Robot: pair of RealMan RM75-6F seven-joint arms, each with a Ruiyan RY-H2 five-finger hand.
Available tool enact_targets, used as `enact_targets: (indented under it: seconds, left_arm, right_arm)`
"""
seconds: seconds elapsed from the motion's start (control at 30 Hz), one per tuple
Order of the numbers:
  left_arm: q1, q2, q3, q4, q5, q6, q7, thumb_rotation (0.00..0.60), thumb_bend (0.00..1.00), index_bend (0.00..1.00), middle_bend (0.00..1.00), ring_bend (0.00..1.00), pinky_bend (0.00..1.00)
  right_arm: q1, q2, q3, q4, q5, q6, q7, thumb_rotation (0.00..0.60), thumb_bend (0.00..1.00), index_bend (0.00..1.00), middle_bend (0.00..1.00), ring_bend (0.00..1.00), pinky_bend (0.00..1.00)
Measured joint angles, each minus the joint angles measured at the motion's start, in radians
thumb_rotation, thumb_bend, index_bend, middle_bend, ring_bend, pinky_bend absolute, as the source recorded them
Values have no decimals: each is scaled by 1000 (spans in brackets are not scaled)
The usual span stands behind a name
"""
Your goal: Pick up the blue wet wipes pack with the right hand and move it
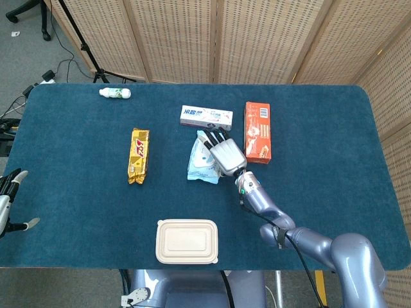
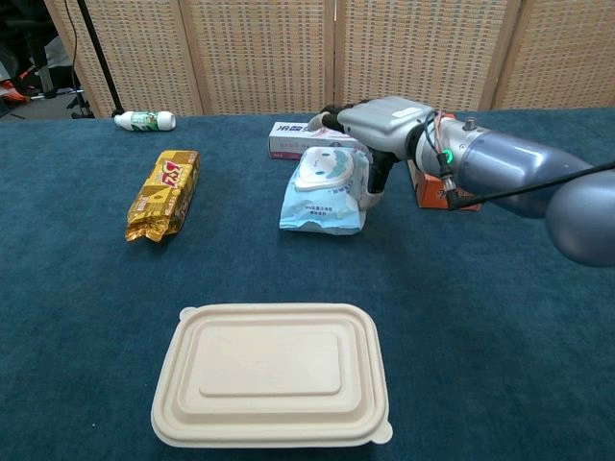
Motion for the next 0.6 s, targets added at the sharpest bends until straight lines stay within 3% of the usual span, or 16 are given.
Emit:
enact_targets:
  seconds: [0.2,0.37,0.47,0.6]
  left_arm:
    - [-2,-3,1,-2,-3,-4,10,600,0,0,0,0,0]
    - [-3,-2,1,-1,-5,-8,9,600,0,0,0,0,0]
    - [-2,-2,1,1,-8,-10,7,600,0,0,0,0,0]
    - [0,-1,6,-4,5,-3,8,600,0,0,0,0,0]
  right_arm:
    - [31,-31,44,52,46,-5,5,600,0,78,0,0,27]
    - [32,-18,48,34,60,0,-31,600,0,30,0,0,27]
    - [19,18,40,-31,65,12,-64,600,0,5,0,0,25]
    - [-24,115,22,-213,79,52,-152,600,0,5,0,0,15]
